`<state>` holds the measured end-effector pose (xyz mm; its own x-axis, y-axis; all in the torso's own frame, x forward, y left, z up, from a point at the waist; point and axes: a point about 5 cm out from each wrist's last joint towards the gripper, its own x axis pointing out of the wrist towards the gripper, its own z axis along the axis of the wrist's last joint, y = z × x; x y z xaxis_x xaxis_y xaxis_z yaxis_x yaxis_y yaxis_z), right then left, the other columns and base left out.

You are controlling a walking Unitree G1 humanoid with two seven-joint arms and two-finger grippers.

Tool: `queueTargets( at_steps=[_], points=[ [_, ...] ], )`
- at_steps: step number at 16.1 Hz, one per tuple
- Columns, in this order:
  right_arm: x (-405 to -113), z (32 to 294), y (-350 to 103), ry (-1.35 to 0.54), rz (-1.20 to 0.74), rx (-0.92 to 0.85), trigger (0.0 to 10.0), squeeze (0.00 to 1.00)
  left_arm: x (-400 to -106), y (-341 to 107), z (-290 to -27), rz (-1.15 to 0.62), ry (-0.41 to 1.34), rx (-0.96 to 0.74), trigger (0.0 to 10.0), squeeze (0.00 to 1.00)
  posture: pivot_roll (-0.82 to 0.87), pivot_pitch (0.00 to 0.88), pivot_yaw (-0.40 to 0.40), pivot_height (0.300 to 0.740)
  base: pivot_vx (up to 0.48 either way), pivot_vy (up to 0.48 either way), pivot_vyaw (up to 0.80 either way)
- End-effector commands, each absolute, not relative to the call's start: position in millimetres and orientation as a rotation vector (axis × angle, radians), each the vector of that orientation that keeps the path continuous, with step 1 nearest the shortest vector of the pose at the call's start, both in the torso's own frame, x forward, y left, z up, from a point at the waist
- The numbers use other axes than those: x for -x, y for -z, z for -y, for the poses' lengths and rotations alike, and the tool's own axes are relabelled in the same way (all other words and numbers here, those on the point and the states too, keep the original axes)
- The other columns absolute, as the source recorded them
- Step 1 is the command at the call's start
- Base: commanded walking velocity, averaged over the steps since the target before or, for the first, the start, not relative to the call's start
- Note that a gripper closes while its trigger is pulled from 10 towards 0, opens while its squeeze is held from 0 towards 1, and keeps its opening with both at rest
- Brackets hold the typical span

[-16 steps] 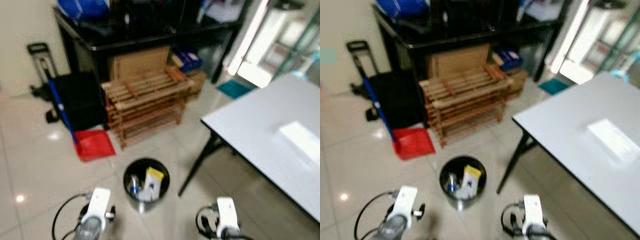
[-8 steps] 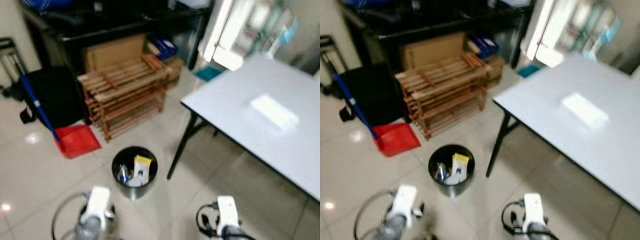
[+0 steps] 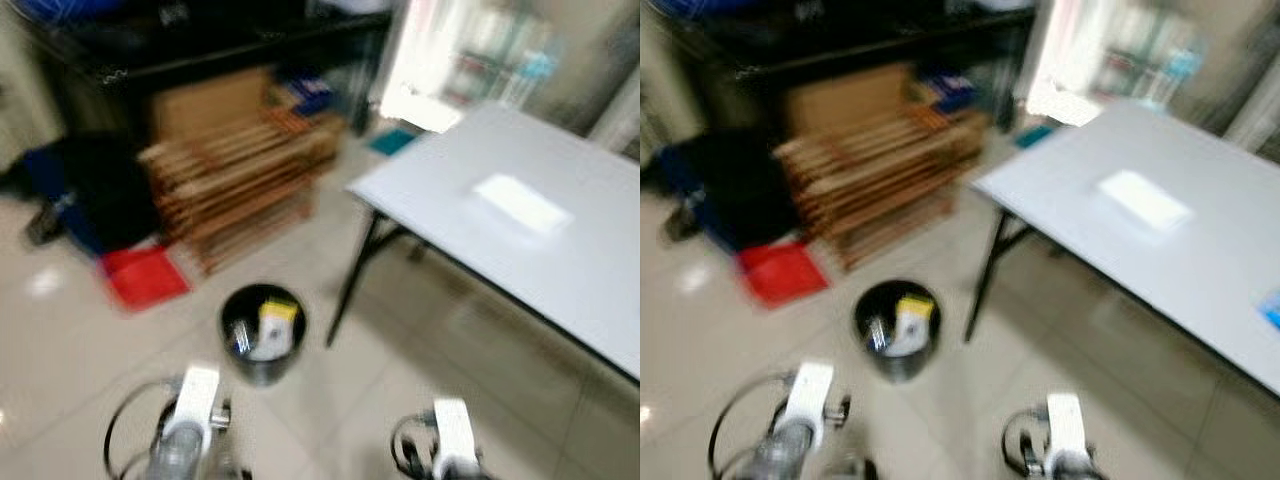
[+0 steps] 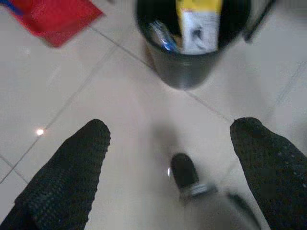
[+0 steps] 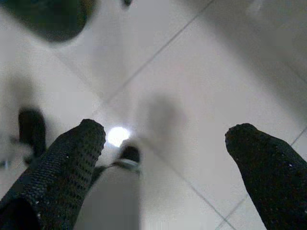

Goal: Picking trash to rubbish bin

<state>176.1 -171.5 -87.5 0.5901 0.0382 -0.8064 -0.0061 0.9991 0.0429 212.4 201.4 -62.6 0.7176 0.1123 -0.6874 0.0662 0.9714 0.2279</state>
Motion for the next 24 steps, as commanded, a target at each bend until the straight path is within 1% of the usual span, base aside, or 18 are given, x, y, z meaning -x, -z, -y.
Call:
queueTargets(
  at_steps=[1,3,5,9,13,15,17,19,20,21,23,24],
  points=[
    [-181.4,177.0,84.4,-0.010,-0.919,-0.036,10.0,0.00,-200.6,70.6,-197.3,-0.819,-0.016,-0.232,10.0,0.00,0.00,0.065,-0.103,0.740,-0.244,0.000,0.00],
    [-181.3,176.9,84.4,-0.012,-0.919,-0.035,10.0,0.00,-200.6,70.8,-197.7,-0.826,-0.015,-0.254,10.0,0.00,0.00,0.067,-0.104,0.740,0.000,0.000,0.00],
    [-181.4,177.1,84.3,-0.011,-0.917,-0.036,10.0,0.00,-202.9,69.3,-196.7,-0.807,-0.024,-0.212,10.0,0.00,0.00,0.070,-0.105,0.740,0.000,0.000,0.00],
    [-185.0,177.1,82.5,-0.012,-0.908,-0.036,10.0,0.00,-209.1,65.8,-196.4,-0.789,-0.021,-0.219,10.0,0.00,0.00,0.072,-0.108,0.740,0.000,0.000,0.00],
    [-192.3,175.9,78.8,-0.014,-0.882,-0.039,10.0,0.00,-211.3,64.5,-196.8,-0.785,-0.025,-0.216,10.0,0.00,0.00,0.074,-0.110,0.740,0.000,0.000,0.00],
    [-203.9,175.1,71.9,-0.025,-0.825,-0.039,10.0,0.00,-216.5,60.7,-198.2,-0.758,-0.034,-0.237,10.0,0.00,0.00,0.077,-0.110,0.740,0.000,0.000,0.00],
    [-225.4,174.0,57.2,-0.046,-0.717,-0.021,10.0,0.00,-232.3,47.9,-201.7,-0.666,-0.056,-0.255,10.0,0.00,0.00,0.079,-0.106,0.740,0.000,0.000,0.00],
    [-260.2,173.8,27.7,-0.040,-0.528,-0.018,10.0,0.00,-262.7,18.2,-203.4,-0.469,-0.084,-0.281,10.0,0.00,0.00,0.075,-0.101,0.740,0.000,0.000,0.00],
    [-270.0,173.0,17.6,-0.041,-0.466,-0.017,10.0,0.00,-271.5,8.0,-203.0,-0.408,-0.089,-0.283,10.0,0.00,0.00,0.073,-0.099,0.740,0.000,0.000,0.00],
    [-292.6,170.8,-9.1,-0.032,-0.318,-0.015,10.0,0.00,-291.8,-18.5,-200.3,-0.266,-0.090,-0.301,10.0,0.00,0.01,0.069,-0.095,0.740,0.000,0.000,0.00],
    [-306.6,168.3,-28.8,-0.030,-0.221,-0.021,10.0,0.00,-303.9,-37.6,-198.7,-0.175,-0.098,-0.301,10.0,0.00,0.01,0.067,-0.093,0.740,0.000,0.000,0.00],
    [-318.4,164.3,-48.9,-0.041,-0.128,-0.027,10.0,0.00,-314.2,-56.6,-197.5,-0.092,-0.106,-0.291,10.0,0.00,0.01,0.063,-0.091,0.740,0.000,0.000,0.00]
  ],
)
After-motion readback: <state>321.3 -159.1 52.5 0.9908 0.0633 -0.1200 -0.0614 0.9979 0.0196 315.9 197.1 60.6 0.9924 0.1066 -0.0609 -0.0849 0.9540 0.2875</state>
